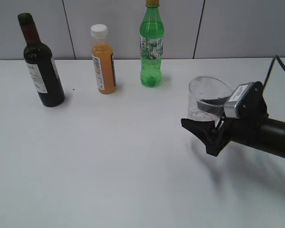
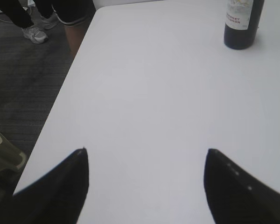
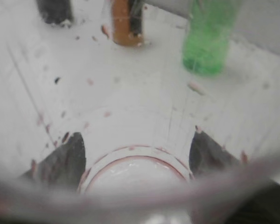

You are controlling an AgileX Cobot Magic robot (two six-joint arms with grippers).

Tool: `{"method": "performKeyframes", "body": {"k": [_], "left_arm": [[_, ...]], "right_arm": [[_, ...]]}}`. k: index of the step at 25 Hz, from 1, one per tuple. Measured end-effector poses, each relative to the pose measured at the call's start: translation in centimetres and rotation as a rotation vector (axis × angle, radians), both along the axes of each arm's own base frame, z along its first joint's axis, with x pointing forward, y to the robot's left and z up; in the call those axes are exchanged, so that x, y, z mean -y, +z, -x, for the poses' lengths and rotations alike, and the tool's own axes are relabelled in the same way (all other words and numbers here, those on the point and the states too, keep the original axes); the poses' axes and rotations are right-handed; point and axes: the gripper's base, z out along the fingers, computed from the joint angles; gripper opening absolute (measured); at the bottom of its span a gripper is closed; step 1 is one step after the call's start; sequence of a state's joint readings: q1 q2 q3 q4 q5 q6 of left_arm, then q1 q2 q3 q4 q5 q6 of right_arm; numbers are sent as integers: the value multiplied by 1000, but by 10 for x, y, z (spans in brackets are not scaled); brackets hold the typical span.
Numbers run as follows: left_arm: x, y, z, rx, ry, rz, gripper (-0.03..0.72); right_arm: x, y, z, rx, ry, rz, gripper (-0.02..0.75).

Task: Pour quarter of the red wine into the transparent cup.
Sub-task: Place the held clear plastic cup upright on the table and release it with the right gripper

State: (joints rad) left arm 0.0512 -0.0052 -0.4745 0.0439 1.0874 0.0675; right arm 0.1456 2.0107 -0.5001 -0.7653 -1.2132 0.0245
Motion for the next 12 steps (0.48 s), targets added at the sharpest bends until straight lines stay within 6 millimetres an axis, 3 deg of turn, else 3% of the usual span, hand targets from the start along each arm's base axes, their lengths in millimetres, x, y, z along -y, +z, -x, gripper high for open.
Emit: {"method": "performKeyframes", "body": {"k": [7,12], "left_arm": [[0,0,0,0,0,0,582],[0,0,0,0,0,0,582]], "right_arm": [[-45,35,-35,109,309,-66,547],[-90,42,-40,82,477,-85,547]]}}
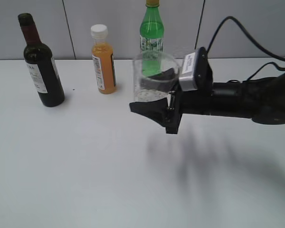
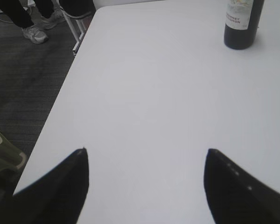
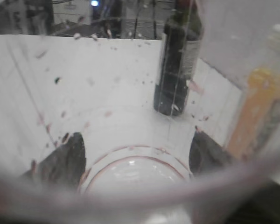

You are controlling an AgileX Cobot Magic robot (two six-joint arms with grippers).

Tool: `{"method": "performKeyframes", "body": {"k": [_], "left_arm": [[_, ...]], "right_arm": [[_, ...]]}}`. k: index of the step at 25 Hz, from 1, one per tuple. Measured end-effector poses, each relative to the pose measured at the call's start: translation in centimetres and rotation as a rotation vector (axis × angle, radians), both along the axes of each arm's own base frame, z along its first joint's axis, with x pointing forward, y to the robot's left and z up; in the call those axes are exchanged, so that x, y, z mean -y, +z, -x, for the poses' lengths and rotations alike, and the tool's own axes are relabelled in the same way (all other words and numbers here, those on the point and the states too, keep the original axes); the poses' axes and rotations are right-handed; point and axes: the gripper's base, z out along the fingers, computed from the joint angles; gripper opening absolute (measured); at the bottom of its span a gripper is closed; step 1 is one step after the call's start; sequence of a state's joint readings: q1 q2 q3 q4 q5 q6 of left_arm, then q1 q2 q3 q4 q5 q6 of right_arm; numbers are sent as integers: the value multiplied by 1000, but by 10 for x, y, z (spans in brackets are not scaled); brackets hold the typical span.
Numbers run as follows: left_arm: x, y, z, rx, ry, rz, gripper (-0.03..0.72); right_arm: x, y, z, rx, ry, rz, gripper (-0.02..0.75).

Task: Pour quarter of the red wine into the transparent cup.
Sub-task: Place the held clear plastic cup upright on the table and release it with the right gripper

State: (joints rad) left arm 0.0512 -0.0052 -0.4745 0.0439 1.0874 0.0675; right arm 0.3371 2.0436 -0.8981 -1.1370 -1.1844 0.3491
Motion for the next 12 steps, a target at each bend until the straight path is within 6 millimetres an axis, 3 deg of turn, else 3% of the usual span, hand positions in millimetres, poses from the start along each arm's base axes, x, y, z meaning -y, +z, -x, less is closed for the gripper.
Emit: {"method": "performKeyframes", "body": {"k": [6,12], "left_arm": [[0,0,0,0,0,0,582],[0,0,0,0,0,0,582]], "right_arm": [[-36,-35,-3,-71,114,36,547],[-53,-62,-19,-110,139,52,545]]}}
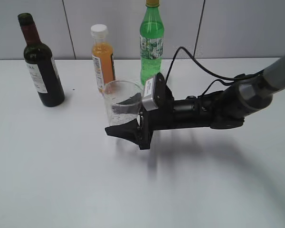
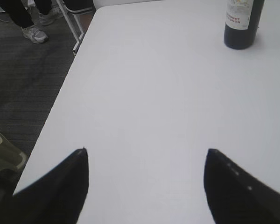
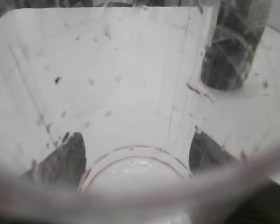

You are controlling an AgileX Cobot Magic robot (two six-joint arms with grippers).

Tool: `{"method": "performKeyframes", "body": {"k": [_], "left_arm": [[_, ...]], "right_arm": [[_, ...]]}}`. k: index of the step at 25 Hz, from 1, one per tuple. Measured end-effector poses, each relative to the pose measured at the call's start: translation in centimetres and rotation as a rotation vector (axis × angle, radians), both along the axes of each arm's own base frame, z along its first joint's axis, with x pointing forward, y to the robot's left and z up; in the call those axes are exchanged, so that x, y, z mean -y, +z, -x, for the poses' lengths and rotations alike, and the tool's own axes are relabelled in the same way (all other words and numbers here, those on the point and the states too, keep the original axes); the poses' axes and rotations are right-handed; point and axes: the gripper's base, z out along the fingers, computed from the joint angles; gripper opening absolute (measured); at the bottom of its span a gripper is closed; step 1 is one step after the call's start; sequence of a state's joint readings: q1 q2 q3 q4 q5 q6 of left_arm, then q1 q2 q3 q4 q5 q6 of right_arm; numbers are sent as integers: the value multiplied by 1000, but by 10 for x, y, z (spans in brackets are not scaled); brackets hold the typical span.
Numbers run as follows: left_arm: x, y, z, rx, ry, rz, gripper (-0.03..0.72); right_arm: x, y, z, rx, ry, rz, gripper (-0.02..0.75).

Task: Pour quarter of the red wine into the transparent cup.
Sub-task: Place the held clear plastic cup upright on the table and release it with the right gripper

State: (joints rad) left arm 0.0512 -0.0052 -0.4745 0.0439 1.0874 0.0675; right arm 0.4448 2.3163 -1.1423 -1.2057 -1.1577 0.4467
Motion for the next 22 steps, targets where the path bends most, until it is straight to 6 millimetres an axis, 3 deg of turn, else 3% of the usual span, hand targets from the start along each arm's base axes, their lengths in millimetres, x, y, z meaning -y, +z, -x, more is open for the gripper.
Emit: {"method": "performKeyframes", "body": {"k": [12,22], "left_arm": [[0,0,0,0,0,0,582],[0,0,0,0,0,0,582]], "right_arm": [[-12,-38,-19,17,67,93,545],[-13,-47,-23,10,62,102,545]]}}
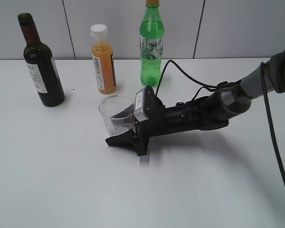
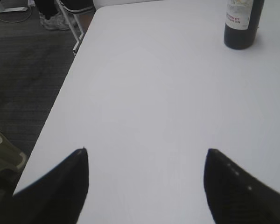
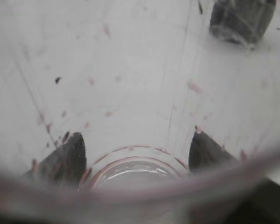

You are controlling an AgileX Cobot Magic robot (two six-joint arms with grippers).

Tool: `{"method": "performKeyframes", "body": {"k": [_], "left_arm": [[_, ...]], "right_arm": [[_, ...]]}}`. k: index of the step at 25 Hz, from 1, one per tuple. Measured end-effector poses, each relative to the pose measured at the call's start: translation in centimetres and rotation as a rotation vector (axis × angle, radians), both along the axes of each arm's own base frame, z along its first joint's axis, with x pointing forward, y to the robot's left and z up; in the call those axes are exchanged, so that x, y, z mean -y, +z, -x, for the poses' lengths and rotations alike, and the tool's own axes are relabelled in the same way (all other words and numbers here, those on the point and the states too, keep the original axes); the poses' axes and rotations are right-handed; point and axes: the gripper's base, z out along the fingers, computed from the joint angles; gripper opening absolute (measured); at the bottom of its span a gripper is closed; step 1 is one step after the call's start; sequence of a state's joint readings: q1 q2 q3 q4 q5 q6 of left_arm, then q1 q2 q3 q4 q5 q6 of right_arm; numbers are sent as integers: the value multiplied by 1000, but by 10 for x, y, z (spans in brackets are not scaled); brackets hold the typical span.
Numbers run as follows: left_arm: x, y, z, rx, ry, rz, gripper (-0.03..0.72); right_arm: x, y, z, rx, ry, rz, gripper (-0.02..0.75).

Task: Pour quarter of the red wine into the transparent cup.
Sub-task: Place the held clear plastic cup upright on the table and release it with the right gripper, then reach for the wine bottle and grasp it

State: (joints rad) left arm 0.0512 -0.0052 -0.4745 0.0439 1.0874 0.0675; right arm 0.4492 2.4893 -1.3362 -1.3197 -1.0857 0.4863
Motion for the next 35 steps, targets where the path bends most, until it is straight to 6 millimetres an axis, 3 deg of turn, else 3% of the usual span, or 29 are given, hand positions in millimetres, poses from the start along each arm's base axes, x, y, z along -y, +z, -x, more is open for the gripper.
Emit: {"method": "performKeyframes", "body": {"k": [6,13,25,29,35], "left_arm": [[0,0,0,0,0,0,582],[0,0,0,0,0,0,582],[0,0,0,0,0,0,582],[0,0,0,0,0,0,582],[0,0,0,0,0,0,582]], "right_arm": [[0,-2,-1,2,-8,15,650],[4,-1,1,-8,-15,27,660],[66,12,12,-17,-105,90,660],[82,31,12,10,-143,98,660],[96,88,-3,143,-293,134,653]]}}
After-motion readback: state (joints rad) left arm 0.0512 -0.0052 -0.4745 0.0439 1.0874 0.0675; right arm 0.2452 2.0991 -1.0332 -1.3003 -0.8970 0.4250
